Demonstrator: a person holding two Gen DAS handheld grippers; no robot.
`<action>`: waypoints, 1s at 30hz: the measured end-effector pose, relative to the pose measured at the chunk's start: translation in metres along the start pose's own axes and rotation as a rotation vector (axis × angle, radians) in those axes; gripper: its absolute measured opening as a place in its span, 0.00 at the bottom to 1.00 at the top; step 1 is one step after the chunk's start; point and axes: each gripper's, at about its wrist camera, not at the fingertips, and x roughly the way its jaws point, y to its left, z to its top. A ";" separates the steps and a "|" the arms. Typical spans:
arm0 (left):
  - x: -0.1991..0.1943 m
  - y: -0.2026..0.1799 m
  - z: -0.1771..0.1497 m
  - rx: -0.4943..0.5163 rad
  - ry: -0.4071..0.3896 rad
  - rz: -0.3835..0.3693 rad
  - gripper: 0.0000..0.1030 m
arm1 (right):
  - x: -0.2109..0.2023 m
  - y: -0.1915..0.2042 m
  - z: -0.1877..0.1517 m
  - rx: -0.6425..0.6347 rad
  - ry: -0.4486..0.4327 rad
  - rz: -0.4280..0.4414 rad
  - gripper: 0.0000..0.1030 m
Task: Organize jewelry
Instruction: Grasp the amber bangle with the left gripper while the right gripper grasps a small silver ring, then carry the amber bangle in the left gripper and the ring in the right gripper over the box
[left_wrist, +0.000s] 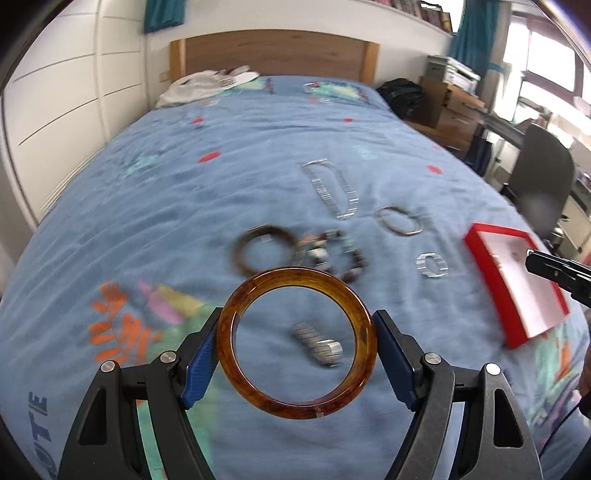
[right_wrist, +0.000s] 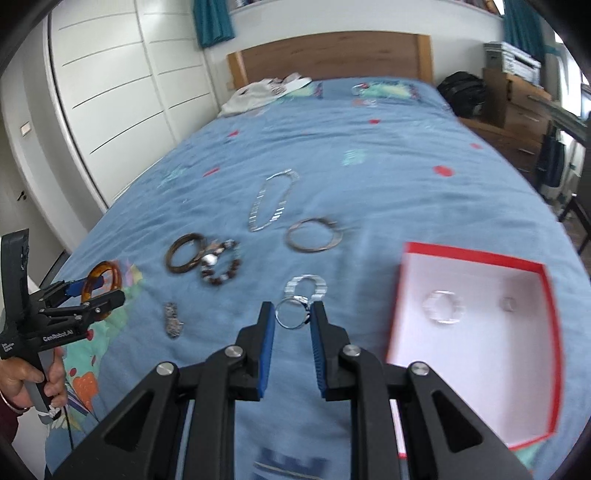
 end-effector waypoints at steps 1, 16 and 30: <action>-0.001 -0.009 0.002 0.008 -0.002 -0.016 0.75 | -0.007 -0.009 -0.001 0.010 -0.004 -0.013 0.18; 0.037 -0.184 0.031 0.173 0.035 -0.294 0.75 | -0.041 -0.132 -0.029 0.087 0.062 -0.101 0.18; 0.091 -0.287 0.018 0.364 0.169 -0.383 0.75 | -0.011 -0.182 -0.055 0.026 0.212 -0.028 0.18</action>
